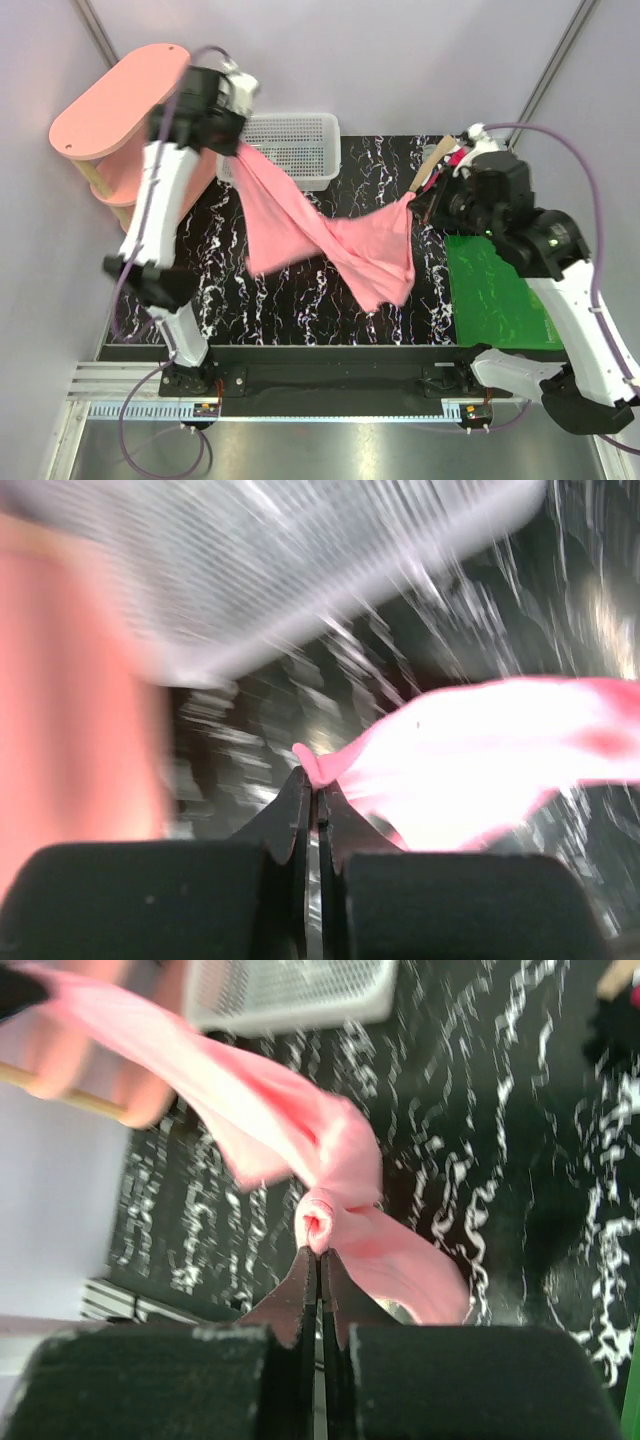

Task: Fold and stack the t-shirts
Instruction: Flatten the tshirt out

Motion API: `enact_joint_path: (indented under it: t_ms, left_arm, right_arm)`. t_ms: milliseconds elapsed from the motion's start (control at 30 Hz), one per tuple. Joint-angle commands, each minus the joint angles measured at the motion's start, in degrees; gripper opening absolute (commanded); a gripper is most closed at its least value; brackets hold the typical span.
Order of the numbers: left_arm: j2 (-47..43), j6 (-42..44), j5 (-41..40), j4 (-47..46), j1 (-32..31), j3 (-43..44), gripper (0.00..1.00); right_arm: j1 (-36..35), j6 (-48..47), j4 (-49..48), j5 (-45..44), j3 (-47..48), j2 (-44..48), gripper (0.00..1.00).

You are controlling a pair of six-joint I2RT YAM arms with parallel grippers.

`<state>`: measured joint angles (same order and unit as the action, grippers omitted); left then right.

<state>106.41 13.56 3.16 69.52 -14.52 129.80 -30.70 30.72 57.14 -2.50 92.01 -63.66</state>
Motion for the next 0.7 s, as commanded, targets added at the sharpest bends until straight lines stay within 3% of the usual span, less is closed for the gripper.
enact_joint_path:
  t_ms: [0, 267, 500, 667]
  left_arm:
    - [-14.98, 3.57, -5.35, 13.28, 0.64, 3.72, 0.0]
    - [-41.16, 5.68, -6.85, 14.15, 0.64, -11.4, 0.0]
    - [-56.37, 7.53, -7.11, 16.79, 0.64, -23.69, 0.0]
    - [-59.39, 6.83, -6.33, 13.46, 0.64, -34.25, 0.0]
  right_arm:
    - [0.2, -1.98, 2.53, 0.13, 8.53, 1.87, 0.0]
    - [0.2, 0.65, 8.76, 1.8, 10.22, 9.15, 0.0]
    - [0.2, 4.26, 11.23, 4.17, 3.89, 15.58, 0.0]
    - [0.2, 5.14, 10.01, 3.21, -0.24, 15.85, 0.0]
